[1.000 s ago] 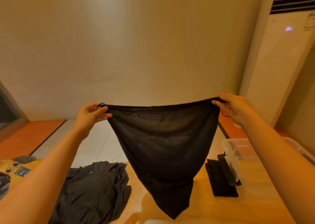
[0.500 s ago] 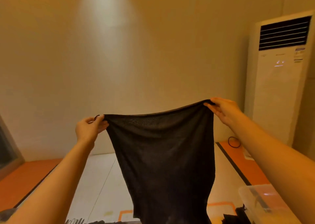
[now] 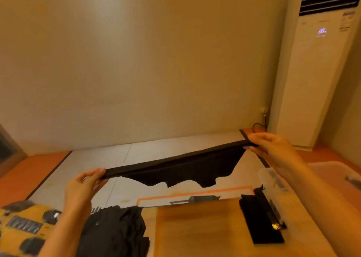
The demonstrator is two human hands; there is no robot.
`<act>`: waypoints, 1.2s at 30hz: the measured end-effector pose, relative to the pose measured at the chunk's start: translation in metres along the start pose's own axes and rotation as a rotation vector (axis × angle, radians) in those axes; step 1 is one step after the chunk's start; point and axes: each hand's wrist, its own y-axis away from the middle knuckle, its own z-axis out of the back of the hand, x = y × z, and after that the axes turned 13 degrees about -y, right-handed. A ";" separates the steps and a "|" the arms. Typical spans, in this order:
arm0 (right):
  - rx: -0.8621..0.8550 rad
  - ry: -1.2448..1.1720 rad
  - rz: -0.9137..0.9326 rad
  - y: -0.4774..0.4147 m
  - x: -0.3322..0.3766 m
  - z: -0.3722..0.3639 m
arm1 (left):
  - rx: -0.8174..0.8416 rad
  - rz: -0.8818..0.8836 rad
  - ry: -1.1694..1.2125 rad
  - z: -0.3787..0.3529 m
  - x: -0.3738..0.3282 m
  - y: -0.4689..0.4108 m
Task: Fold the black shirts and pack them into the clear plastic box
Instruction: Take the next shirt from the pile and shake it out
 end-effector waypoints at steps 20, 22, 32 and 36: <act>-0.339 0.136 -0.814 0.132 -0.206 0.171 | 0.117 0.612 -0.448 0.046 0.265 0.163; -0.330 0.151 -0.875 0.139 -0.210 0.178 | 0.197 0.601 -0.511 0.047 0.268 0.168; -0.268 0.181 -0.934 0.116 -0.184 0.165 | 0.409 0.708 -0.640 0.048 0.236 0.147; -0.257 0.115 -0.766 0.084 -0.171 0.139 | 0.457 0.750 -0.466 0.028 0.201 0.106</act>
